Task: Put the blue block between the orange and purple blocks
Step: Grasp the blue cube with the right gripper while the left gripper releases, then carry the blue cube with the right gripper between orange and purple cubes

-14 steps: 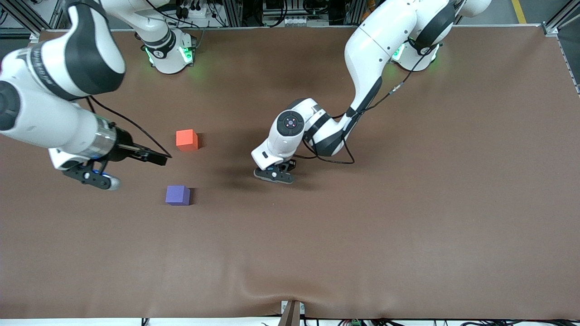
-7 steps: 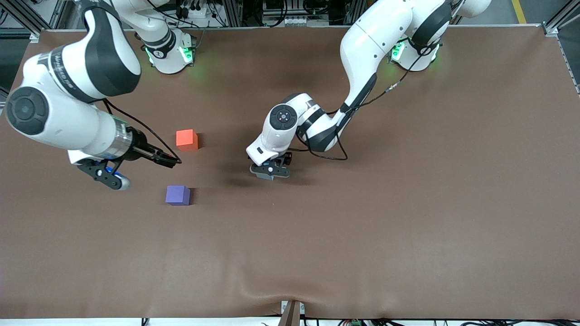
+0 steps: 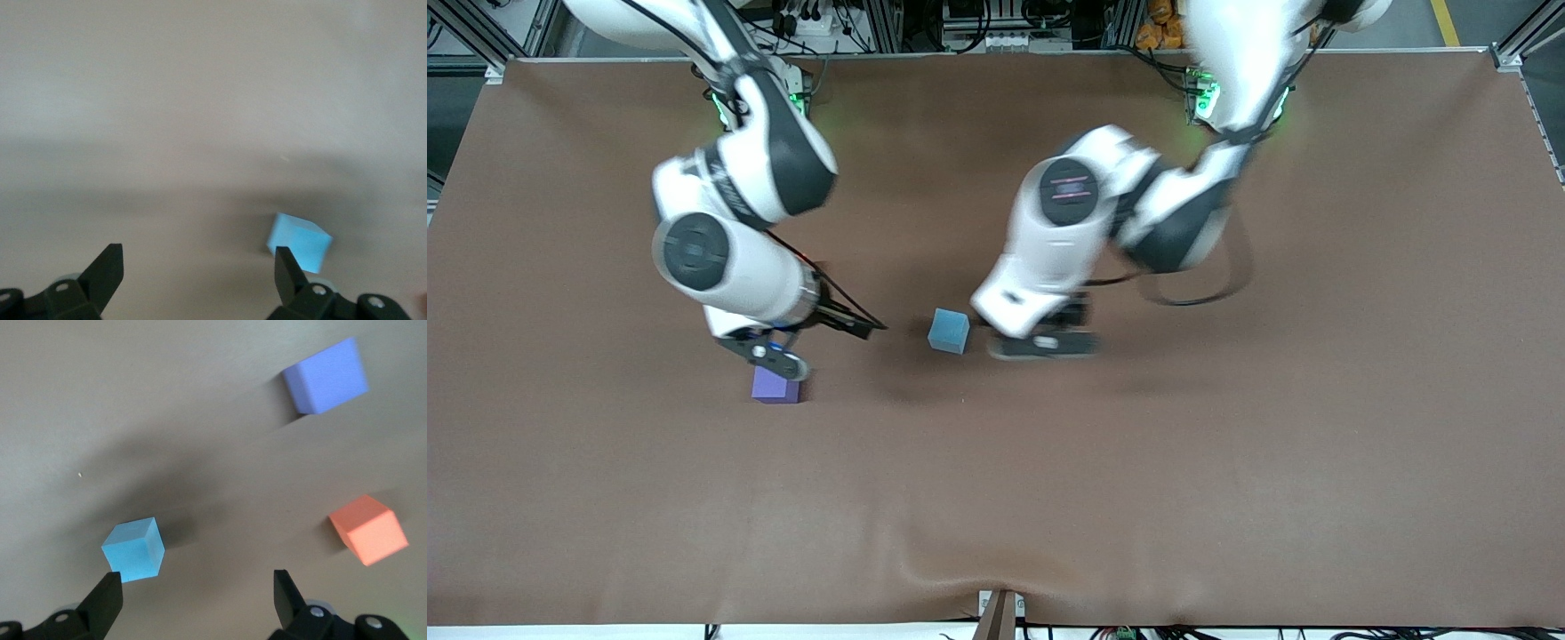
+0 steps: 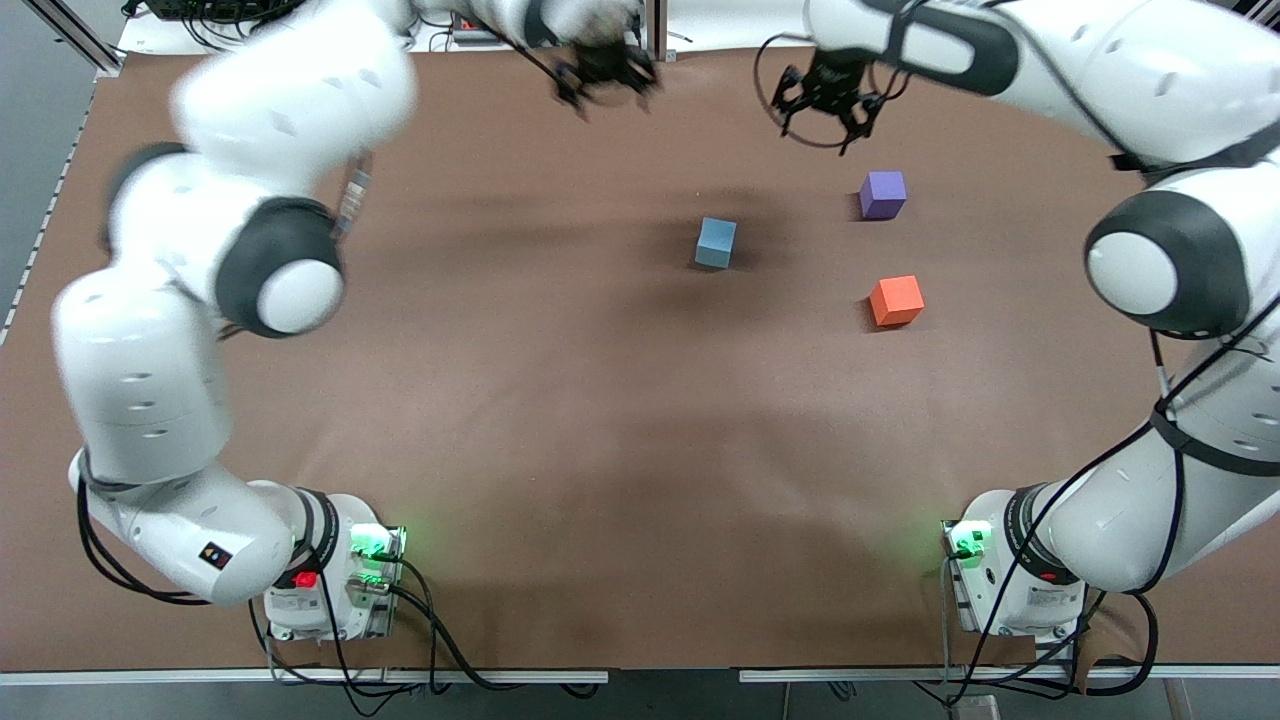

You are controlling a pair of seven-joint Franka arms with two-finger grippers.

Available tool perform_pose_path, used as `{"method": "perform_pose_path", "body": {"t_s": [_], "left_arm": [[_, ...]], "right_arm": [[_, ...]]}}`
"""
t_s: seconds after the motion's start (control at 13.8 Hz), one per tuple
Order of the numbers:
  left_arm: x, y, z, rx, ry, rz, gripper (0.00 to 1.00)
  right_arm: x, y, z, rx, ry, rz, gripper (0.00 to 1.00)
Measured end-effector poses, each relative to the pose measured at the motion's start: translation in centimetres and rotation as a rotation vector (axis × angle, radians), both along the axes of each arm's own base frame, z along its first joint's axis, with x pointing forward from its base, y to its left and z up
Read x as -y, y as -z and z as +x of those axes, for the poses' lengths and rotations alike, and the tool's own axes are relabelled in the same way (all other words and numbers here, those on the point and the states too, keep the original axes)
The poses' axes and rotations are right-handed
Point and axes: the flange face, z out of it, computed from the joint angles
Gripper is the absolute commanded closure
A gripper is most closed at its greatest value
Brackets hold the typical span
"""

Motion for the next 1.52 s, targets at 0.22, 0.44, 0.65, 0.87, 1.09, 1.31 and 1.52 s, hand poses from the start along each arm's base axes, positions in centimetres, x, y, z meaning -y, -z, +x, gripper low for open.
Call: {"method": "perform_pose_path", "body": {"t_s": [0.22, 0.44, 0.65, 0.87, 1.09, 1.31, 1.52], "left_arm": [[-13.3, -8.3, 2.4, -0.011, -0.107, 0.026, 0.00], [-22.7, -11.6, 2.7, -0.044, -0.090, 0.053, 0.00], [-28.0, -12.9, 2.5, -0.054, -0.115, 0.059, 0.00], [-31.3, -14.2, 1.7, -0.042, -0.148, 0.059, 0.00], [-33.3, -15.0, 1.1, -0.035, -0.140, 0.061, 0.00], [-34.2, -15.0, -0.5, -0.046, -0.119, 0.069, 0.00], [-34.9, -15.6, -1.8, -0.033, -0.102, 0.073, 0.00]], "right_arm": [[-6.0, 5.5, -1.7, 0.023, -0.084, -0.015, 0.00], [-9.4, 10.0, -2.8, 0.049, -0.129, -0.014, 0.00], [-11.6, 11.1, -4.1, 0.059, -0.169, -0.015, 0.00], [-13.1, 12.6, -4.8, 0.082, -0.203, -0.020, 0.00], [-13.4, 14.9, -5.3, 0.078, -0.233, -0.054, 0.00], [-13.0, 16.6, -5.3, 0.077, -0.261, -0.095, 0.00], [-13.0, 17.5, -5.5, 0.069, -0.269, -0.106, 0.47]]}}
